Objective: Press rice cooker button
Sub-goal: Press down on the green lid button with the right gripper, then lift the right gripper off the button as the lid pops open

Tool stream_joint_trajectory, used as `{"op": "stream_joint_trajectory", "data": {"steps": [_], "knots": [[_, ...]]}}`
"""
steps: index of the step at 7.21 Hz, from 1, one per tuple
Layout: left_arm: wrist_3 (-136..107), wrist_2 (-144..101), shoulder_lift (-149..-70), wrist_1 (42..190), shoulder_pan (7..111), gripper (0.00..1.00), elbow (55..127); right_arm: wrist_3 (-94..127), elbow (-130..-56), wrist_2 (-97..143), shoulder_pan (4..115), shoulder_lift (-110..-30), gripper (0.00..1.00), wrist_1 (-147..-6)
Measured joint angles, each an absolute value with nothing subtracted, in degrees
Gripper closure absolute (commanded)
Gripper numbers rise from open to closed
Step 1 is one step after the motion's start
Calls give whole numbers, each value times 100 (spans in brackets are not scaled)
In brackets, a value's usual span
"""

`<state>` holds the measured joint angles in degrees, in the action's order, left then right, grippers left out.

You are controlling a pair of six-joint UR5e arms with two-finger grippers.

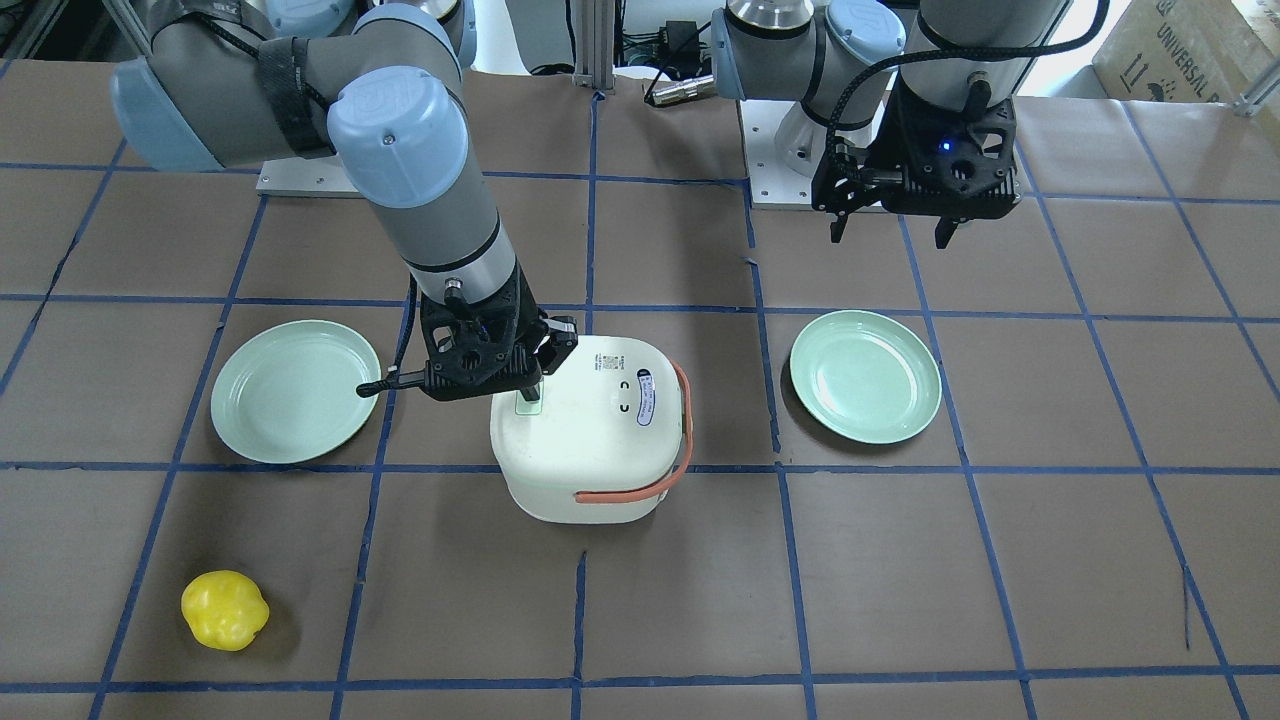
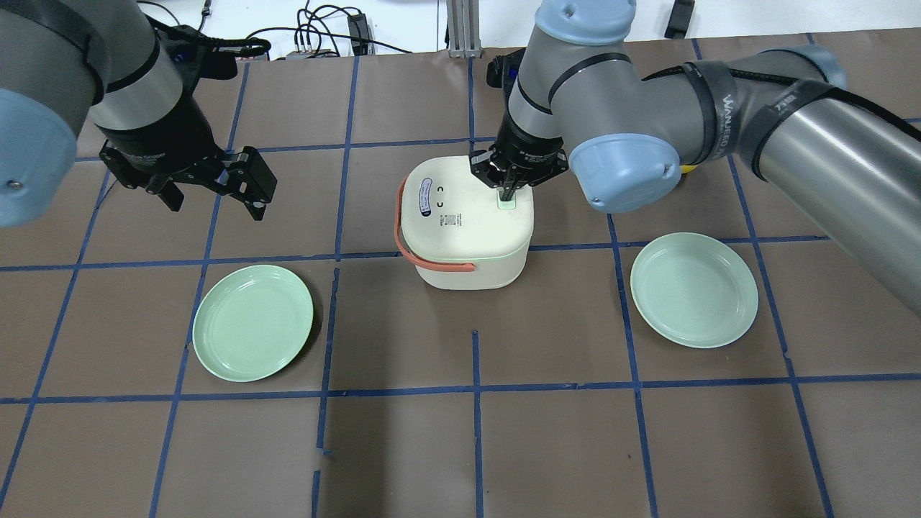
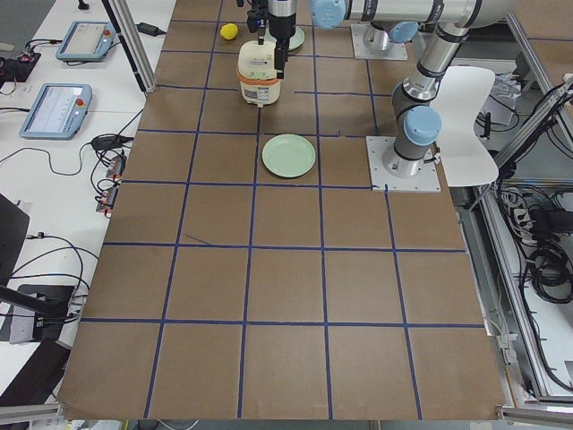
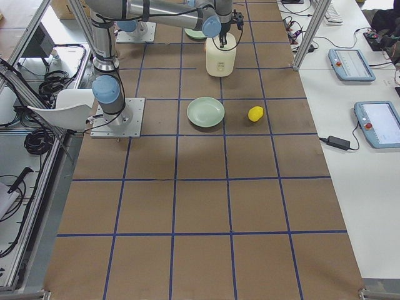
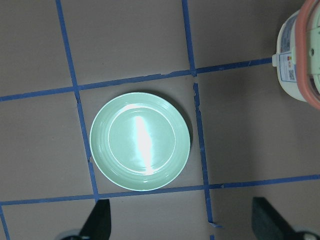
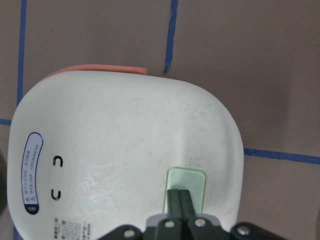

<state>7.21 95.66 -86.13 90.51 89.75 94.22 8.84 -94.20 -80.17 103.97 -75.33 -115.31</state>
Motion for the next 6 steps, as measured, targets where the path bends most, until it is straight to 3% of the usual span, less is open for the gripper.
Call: {"op": "stream_joint_trajectory", "data": {"steps": [6], "knots": [[721,9563,-8613,9052,8977,0,9422,853,-9375,-8024,10390,-7448,93,-11679]]}}
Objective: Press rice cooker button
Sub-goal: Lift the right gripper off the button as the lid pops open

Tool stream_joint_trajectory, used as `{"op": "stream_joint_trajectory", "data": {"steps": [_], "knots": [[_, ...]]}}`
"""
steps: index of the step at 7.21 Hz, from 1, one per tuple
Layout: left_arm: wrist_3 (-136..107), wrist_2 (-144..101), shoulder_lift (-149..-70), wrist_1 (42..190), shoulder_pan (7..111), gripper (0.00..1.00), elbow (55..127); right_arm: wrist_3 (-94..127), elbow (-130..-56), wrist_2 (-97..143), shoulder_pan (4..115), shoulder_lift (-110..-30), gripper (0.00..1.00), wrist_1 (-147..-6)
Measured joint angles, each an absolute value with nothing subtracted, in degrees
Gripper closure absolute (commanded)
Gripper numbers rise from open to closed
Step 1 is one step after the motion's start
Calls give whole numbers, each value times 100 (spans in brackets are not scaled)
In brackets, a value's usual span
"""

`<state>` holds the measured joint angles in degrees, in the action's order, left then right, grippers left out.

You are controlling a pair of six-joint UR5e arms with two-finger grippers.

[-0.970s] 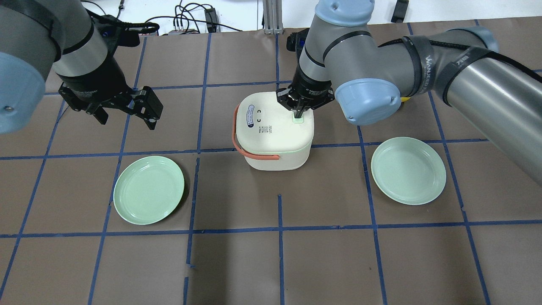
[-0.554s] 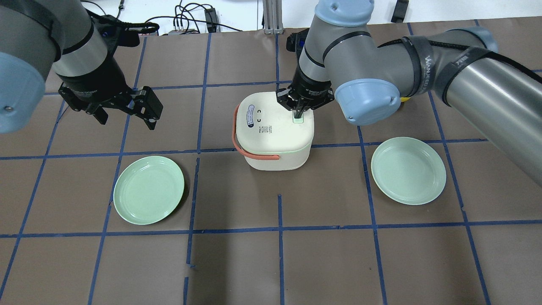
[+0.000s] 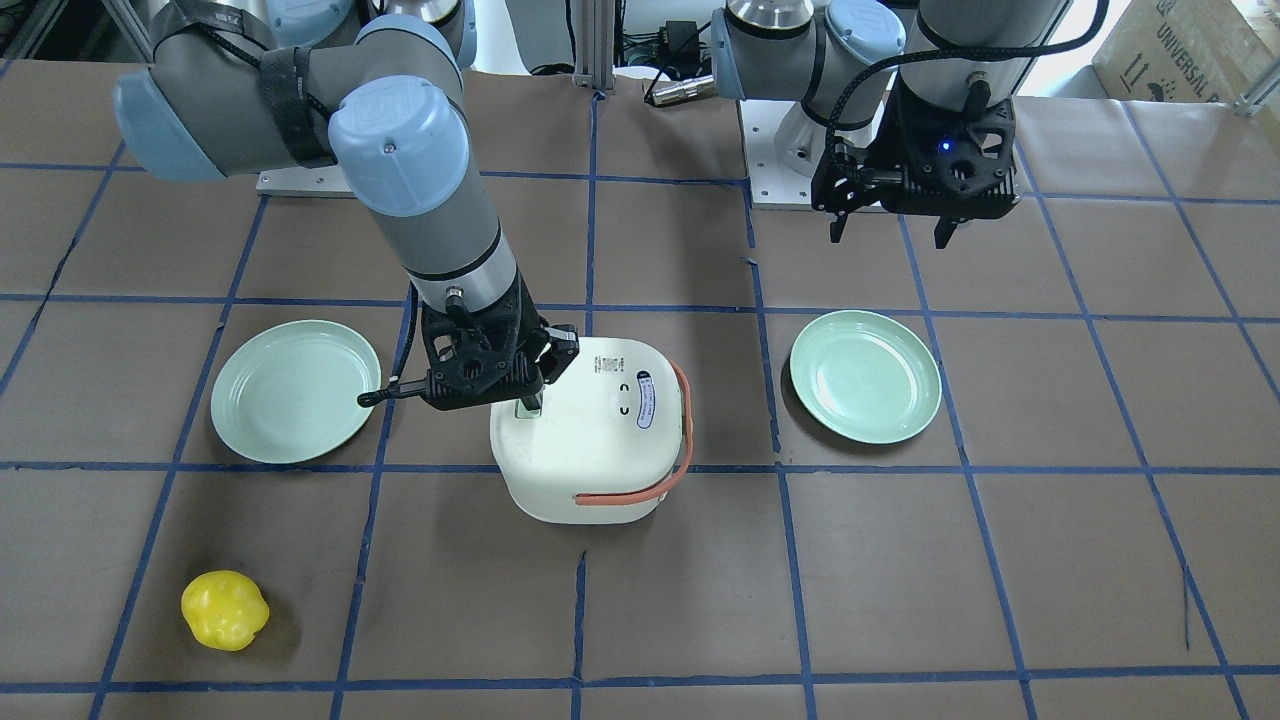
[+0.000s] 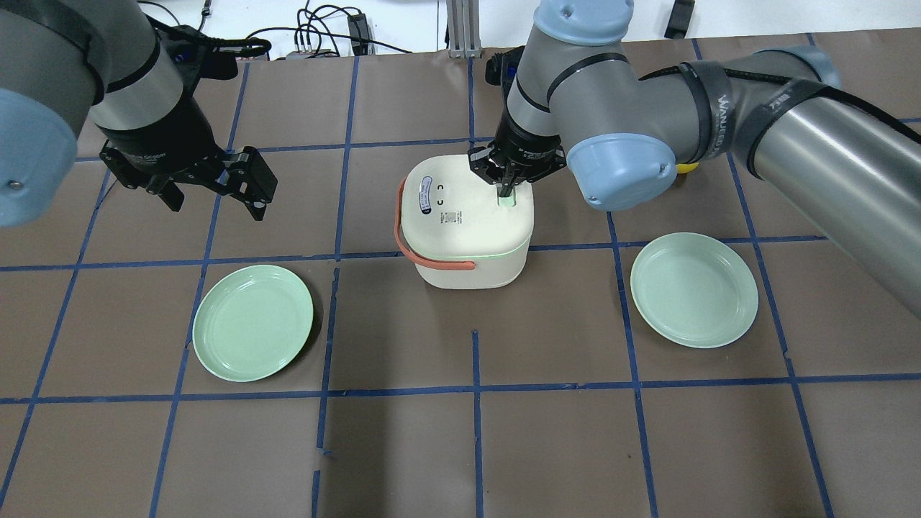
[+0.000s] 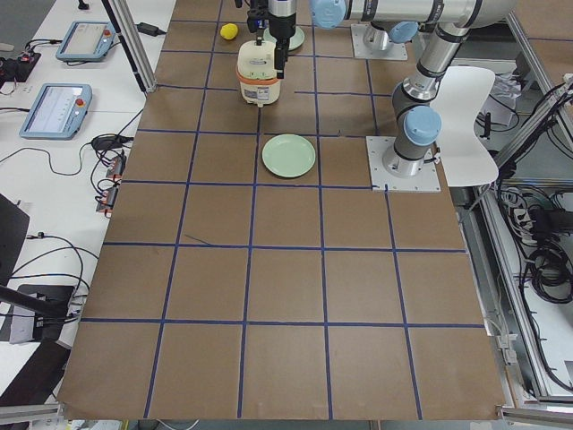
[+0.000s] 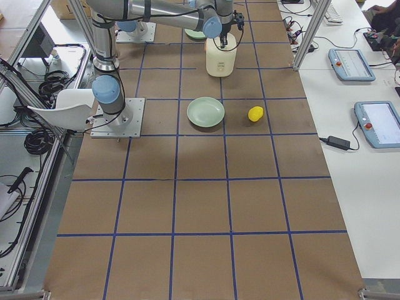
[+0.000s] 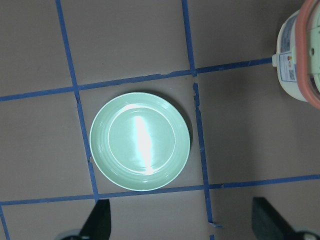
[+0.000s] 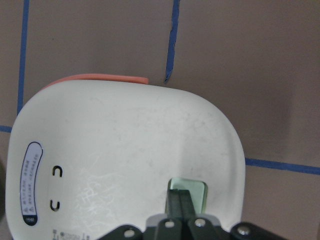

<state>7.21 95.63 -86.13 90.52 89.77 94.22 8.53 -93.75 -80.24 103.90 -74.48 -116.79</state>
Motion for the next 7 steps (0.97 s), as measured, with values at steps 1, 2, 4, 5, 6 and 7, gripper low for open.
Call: {"op": "stream_joint_trajectory", "data": {"steps": [1,2,4,5,6,7], "knots": [[721,9562,-8613,9052,8975,0,9422,853,-9338,-8036,10377,-7472,93,-11636],[721,9562,-8613,9053,8974,0,9422,850,-9240,-8047,10356,-7532,93,-11424],[721,9562,-8613,9049,8974,0,9422,839,-8904,-8050,10329,-7667,89,-10709],[721,9562,-8613,9049,8974,0,9422,834,-8747,-8053,10292,-7746,73,-10354],[721,9562,-8613,9048,8974,0,9422,825,-8595,-8059,10200,-7823,16,-10033],[721,9562,-8613,9050,8974,0,9422,771,-8423,-8082,10051,-7871,0,-9806]]}}
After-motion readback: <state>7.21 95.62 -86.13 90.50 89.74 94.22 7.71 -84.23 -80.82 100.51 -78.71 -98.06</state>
